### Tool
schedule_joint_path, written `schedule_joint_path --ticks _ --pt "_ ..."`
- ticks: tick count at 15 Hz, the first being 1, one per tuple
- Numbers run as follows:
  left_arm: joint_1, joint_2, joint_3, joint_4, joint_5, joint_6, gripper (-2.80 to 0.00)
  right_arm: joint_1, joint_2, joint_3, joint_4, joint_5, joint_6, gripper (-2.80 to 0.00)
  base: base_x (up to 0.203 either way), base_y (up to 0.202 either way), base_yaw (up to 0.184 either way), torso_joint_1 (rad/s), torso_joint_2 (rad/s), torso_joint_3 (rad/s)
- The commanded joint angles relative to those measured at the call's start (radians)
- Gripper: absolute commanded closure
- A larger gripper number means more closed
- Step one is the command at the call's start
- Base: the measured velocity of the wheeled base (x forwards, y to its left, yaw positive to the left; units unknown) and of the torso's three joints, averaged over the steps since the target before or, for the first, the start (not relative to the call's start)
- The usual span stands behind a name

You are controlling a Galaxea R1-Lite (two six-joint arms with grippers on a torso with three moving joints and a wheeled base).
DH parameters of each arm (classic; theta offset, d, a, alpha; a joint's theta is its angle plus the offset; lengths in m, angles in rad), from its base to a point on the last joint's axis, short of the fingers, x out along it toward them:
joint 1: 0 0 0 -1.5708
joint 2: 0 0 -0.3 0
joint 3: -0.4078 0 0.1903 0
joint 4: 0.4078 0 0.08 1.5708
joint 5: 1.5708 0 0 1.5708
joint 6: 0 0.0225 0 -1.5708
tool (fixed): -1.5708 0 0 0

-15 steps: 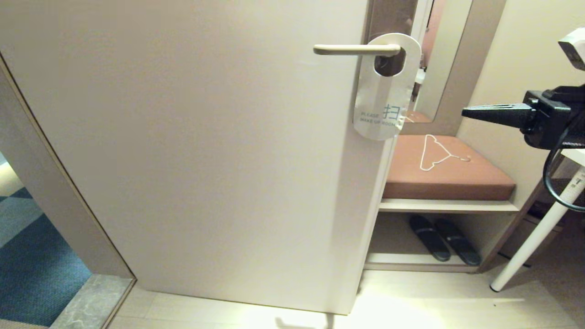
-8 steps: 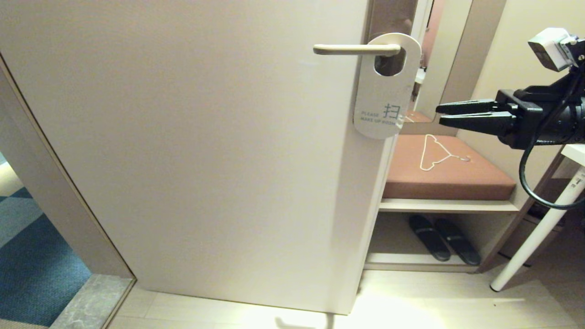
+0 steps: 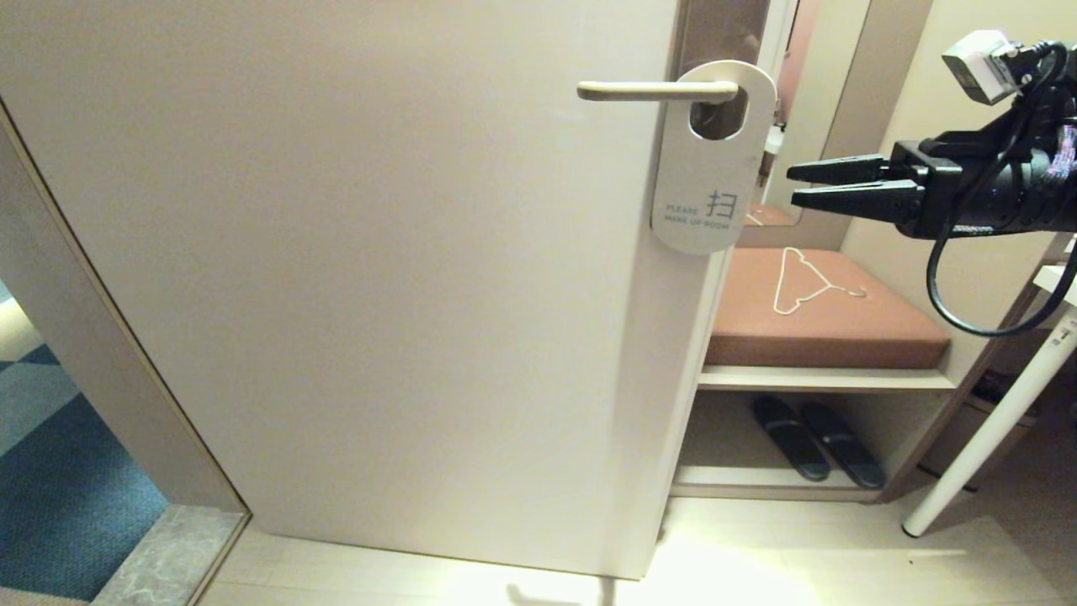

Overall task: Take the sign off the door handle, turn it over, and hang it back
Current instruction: Take down the sign

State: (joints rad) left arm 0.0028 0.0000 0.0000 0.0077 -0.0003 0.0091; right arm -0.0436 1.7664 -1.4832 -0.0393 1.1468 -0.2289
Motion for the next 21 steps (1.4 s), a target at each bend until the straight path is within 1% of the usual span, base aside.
schedule_joint_path --ticks 1,5,9,13,15,21 --pt "0.000 0.002 0.000 0.000 0.000 0.000 0.00 0.001 0.032 -0.024 -0.001 0.007 -0.001 -2.80 0.000 0.000 0.000 0.000 0.00 0.000" --pt "0.000 0.002 0.000 0.000 0.000 0.000 0.00 0.024 0.056 -0.058 0.003 0.007 0.002 -2.80 0.000 0.000 0.000 0.000 0.00 0.000" --pt "0.000 0.002 0.000 0.000 0.000 0.000 0.00 0.071 0.062 -0.064 0.022 0.007 0.005 -2.80 0.000 0.000 0.000 0.000 0.00 0.000" --pt "0.000 0.002 0.000 0.000 0.000 0.000 0.00 0.117 0.103 -0.146 0.044 0.007 0.005 -2.80 0.000 0.000 0.000 0.000 0.00 0.000" --pt "0.000 0.002 0.000 0.000 0.000 0.000 0.00 0.134 0.120 -0.187 0.079 0.007 0.005 -2.80 0.000 0.000 0.000 0.000 0.00 0.000" --pt "0.000 0.002 0.000 0.000 0.000 0.000 0.00 0.174 0.163 -0.243 0.088 0.007 0.005 -2.80 0.000 0.000 0.000 0.000 0.00 0.000"
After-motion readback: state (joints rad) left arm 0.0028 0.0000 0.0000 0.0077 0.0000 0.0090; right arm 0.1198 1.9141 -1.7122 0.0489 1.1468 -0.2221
